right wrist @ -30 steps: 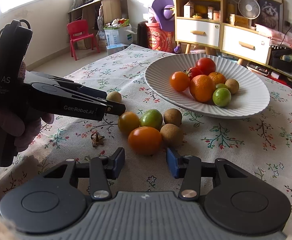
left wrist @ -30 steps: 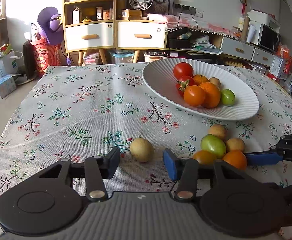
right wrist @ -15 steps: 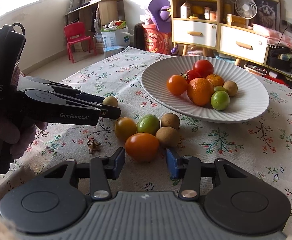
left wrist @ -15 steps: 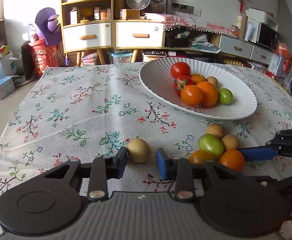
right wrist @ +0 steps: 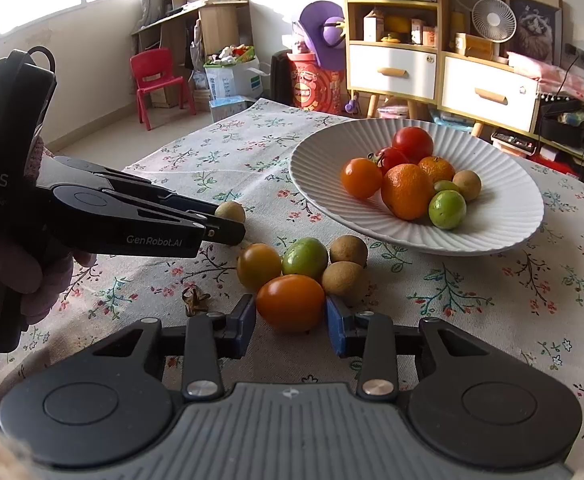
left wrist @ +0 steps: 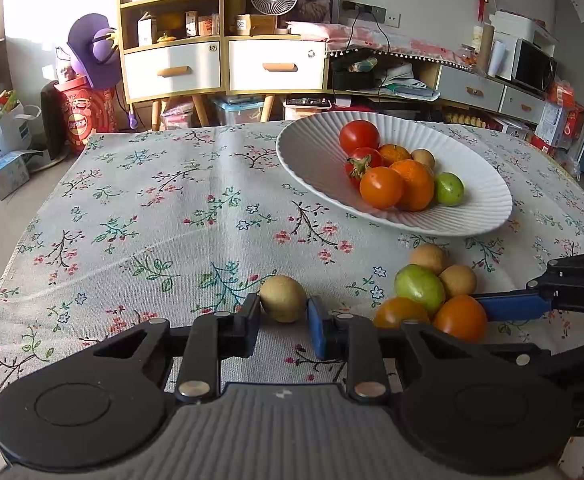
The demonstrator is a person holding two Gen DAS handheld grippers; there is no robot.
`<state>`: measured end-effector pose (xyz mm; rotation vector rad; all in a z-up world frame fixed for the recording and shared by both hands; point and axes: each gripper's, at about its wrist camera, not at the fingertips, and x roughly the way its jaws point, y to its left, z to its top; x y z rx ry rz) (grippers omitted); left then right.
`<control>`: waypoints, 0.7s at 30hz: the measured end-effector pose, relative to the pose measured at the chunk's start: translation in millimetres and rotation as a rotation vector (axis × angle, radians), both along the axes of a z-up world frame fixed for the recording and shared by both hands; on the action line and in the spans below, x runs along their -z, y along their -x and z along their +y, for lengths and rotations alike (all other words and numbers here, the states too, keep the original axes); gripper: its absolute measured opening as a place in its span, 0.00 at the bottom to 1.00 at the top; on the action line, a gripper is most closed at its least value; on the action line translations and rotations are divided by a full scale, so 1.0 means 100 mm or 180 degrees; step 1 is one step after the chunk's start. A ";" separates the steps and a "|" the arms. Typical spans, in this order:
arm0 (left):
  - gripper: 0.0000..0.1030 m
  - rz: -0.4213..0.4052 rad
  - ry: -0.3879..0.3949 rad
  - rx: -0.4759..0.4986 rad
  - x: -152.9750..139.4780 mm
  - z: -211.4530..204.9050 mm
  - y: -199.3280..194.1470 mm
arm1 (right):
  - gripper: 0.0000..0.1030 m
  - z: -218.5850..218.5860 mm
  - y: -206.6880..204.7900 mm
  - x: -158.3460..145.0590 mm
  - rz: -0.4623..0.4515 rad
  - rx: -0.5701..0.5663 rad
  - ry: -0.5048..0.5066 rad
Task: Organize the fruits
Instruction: 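Grasp the pale round fruit with the left tool while the right tool grasps the orange tomato, then carry the pale fruit and orange tomato into the white plate and open both tools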
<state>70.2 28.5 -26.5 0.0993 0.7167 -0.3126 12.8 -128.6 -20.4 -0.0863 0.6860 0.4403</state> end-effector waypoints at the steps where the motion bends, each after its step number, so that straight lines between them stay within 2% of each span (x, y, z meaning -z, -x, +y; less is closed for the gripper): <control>1: 0.19 0.0008 -0.0001 -0.0003 0.00 0.00 0.00 | 0.33 0.00 0.00 0.00 0.0005 -0.0001 -0.0006; 11: 0.19 0.0135 0.0005 -0.0077 -0.05 -0.01 0.02 | 0.33 -0.07 -0.02 -0.07 0.0053 0.0038 -0.0060; 21: 0.19 0.0192 0.0079 -0.0008 -0.18 -0.06 0.09 | 0.33 -0.14 -0.01 -0.17 0.0052 0.0072 -0.0108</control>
